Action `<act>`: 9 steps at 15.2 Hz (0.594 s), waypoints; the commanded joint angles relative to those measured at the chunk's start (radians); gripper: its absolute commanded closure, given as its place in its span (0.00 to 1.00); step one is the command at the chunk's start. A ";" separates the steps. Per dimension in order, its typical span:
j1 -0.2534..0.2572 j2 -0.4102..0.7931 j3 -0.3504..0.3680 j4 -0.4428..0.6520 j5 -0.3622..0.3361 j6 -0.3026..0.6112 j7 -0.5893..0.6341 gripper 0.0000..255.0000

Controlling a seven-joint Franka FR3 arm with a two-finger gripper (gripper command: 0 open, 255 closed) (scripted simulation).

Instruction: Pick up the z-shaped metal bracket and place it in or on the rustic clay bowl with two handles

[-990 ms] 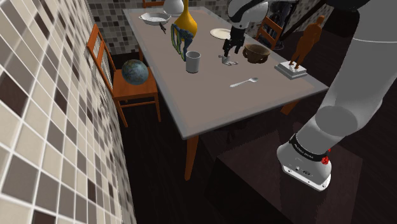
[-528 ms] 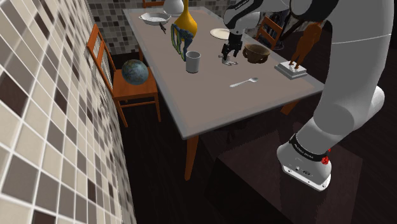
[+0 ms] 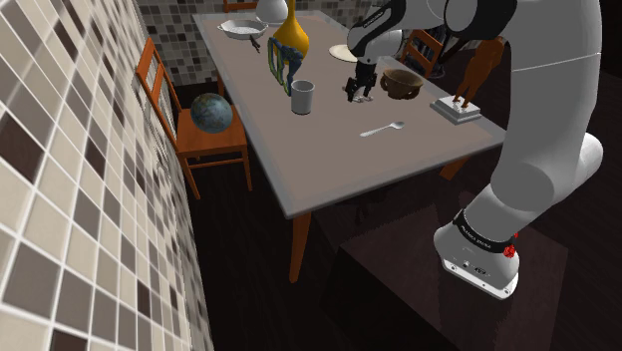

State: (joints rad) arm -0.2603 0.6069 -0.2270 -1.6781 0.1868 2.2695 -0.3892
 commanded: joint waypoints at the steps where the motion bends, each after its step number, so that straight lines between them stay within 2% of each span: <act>1: 0.000 0.001 0.001 -0.005 0.001 0.007 -0.001 0.00; 6: 0.000 0.002 0.001 -0.005 0.001 0.007 -0.001 0.00; 7: 0.000 0.002 0.001 -0.005 0.001 0.007 -0.001 1.00; 9: 0.000 0.002 0.001 -0.004 0.001 0.006 -0.001 1.00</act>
State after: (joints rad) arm -0.2605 0.6082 -0.2266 -1.6823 0.1878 2.2758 -0.3900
